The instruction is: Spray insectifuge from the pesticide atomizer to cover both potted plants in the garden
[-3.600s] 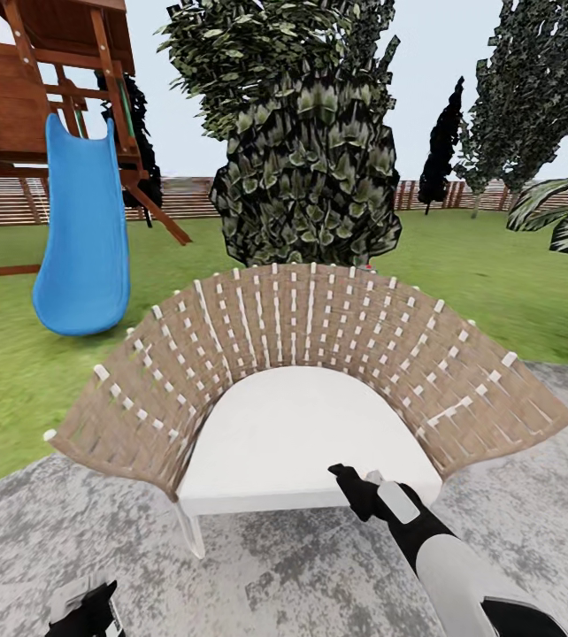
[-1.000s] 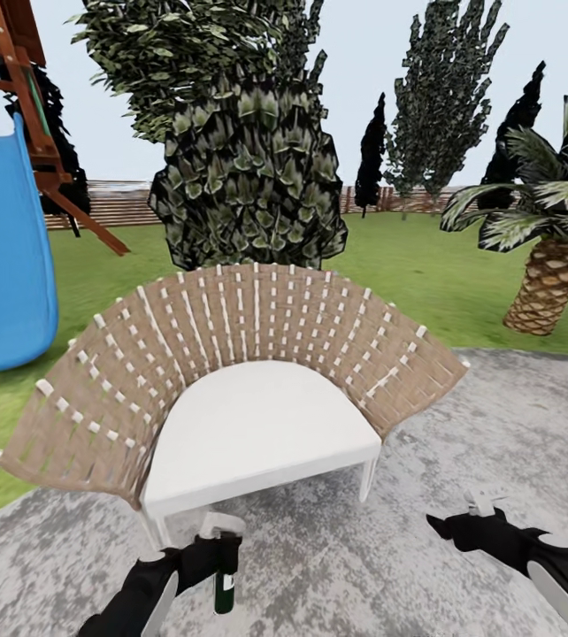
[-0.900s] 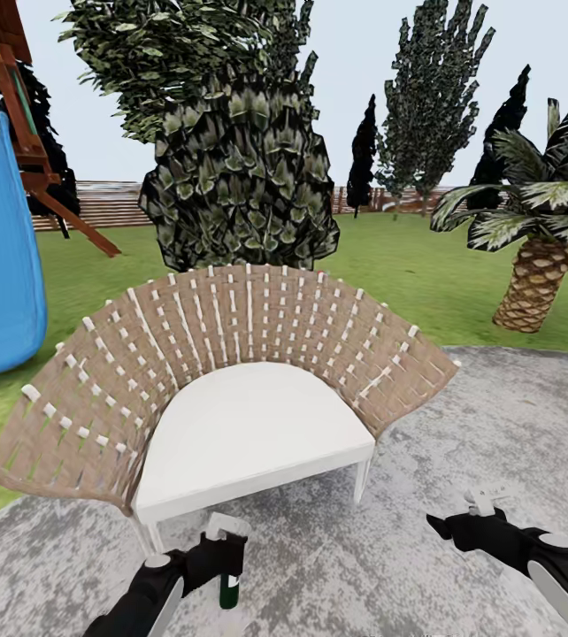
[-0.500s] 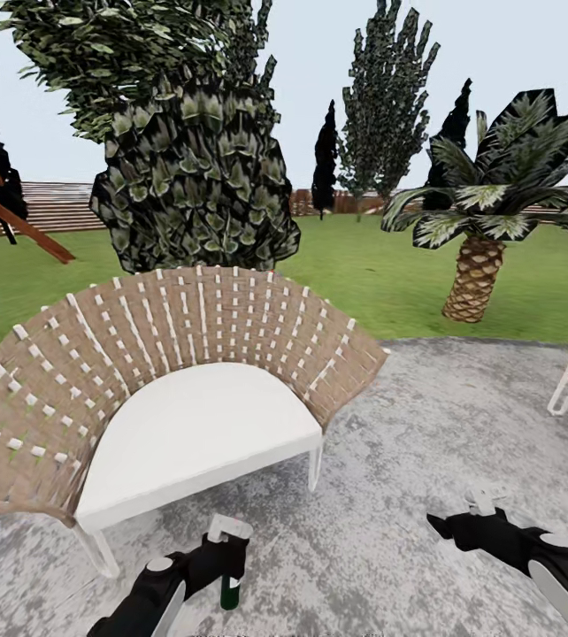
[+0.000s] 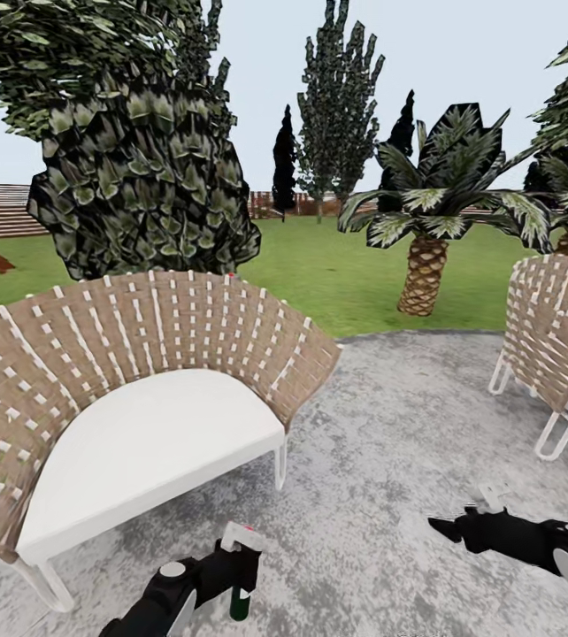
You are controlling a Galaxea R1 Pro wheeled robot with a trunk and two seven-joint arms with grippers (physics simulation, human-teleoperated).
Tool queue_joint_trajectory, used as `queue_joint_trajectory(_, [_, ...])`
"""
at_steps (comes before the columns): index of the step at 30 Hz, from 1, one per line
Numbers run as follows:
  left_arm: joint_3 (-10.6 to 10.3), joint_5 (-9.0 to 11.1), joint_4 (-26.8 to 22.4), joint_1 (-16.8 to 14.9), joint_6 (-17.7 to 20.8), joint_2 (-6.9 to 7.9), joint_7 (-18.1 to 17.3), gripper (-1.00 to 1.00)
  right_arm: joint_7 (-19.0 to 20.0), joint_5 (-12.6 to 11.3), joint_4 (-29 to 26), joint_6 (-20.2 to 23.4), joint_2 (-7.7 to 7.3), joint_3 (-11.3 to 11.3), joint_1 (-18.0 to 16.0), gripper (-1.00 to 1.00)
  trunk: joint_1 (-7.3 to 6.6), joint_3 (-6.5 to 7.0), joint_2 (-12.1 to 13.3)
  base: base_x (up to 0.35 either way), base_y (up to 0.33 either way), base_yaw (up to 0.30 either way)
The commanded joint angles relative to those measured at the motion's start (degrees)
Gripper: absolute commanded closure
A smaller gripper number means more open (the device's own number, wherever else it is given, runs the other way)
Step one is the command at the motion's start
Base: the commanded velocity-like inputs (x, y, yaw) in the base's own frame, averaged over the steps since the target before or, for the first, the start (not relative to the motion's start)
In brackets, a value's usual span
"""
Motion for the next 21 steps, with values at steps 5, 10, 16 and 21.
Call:
queue_joint_trajectory(5, [-0.1,-1.5,1.7,-0.6,0.0,-2.69,0.3,1.0,7.7,0.5,0.0,0.8,0.43,1.5,-0.5,-1.0,0.0,0.11,0.0,0.0,0.0,-0.282])
queue_joint_trajectory(10, [-0.2,-4.8,3.2,-1.9,0.0,-4.07,-1.7,1.0,8.9,2.3,0.1,0.5,2.9,3.6,-0.7,-1.0,0.0,0.12,0.0,0.0,0.0,-0.283])
queue_joint_trajectory(16, [-0.2,-5.1,6.8,-4.0,-0.5,-3.93,-15.3,1.0,10.7,2.4,0.1,0.7,4.94,6.7,-0.8,-1.0,0.0,0.11,0.0,0.0,0.0,-0.276])
queue_joint_trajectory(21, [-0.2,-5.1,7.9,-4.9,-4.4,-4.16,-24.0,1.0,19.3,2.4,0.2,-2.2,6.87,6.8,-1.1,-1.0,0.0,0.08,0.0,0.0,0.0,-0.039])
